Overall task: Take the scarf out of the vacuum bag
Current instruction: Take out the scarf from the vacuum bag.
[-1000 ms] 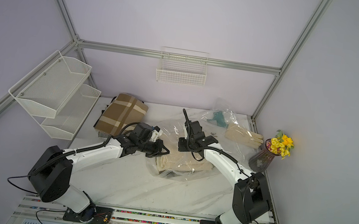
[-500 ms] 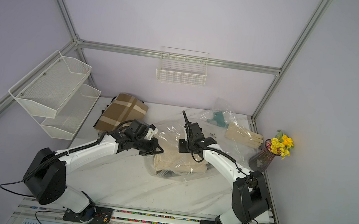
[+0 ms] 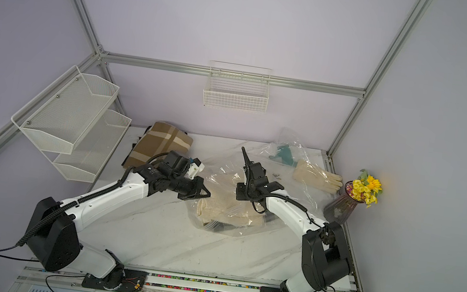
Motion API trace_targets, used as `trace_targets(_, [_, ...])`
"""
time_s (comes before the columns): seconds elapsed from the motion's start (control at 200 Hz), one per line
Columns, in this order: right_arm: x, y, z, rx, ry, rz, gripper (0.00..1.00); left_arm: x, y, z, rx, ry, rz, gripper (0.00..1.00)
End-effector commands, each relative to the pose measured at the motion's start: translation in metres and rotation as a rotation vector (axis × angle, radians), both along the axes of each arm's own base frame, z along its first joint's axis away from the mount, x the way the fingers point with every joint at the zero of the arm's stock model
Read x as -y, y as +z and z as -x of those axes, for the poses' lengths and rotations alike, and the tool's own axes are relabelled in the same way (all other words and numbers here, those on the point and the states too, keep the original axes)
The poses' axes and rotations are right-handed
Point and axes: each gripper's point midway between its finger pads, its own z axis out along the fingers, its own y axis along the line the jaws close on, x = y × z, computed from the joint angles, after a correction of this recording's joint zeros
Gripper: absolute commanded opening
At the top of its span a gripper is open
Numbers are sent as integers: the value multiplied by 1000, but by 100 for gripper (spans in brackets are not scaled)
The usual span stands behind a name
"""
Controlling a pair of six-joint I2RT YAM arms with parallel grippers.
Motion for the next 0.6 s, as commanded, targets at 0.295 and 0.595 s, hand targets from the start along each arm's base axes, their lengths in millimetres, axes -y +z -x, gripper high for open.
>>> trace_targets(0.295, [55, -8, -20, 20, -153, 59, 0, -21, 36, 14, 81, -46, -9, 0])
trace_targets(0.595, [71, -3, -27, 33, -199, 66, 0, -44, 28, 27, 48, -40, -49, 0])
